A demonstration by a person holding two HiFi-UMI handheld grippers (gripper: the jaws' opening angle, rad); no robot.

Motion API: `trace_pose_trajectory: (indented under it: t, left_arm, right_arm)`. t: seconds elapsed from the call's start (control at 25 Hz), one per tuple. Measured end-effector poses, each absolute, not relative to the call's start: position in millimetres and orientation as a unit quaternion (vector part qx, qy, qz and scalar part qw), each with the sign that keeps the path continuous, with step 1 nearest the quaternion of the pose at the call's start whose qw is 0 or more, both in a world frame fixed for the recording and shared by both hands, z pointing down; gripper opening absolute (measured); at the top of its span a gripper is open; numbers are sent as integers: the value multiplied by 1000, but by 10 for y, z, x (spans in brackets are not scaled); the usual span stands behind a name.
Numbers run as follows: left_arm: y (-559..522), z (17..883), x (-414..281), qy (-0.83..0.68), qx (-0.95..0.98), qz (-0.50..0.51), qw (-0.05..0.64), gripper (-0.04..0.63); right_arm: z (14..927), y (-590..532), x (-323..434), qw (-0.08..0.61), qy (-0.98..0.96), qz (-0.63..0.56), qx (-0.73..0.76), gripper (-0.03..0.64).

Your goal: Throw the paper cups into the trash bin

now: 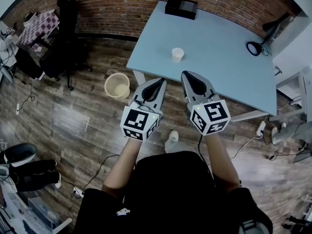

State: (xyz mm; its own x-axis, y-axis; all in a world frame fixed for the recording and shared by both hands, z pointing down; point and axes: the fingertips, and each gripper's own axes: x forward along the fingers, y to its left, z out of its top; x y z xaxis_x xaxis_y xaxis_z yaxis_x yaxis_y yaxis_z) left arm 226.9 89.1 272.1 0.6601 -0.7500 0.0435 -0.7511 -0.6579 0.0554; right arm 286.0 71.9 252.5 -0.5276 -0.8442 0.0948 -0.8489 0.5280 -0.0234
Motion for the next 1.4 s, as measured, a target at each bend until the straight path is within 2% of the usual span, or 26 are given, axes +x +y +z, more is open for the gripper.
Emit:
trace_pose_trajectory:
  t: [1.4]
  left_arm:
    - [-369, 3105, 3020, -446, 890, 61, 72, 8]
  right_arm:
    - [2978, -530, 3648, 40, -888, 86, 450, 3]
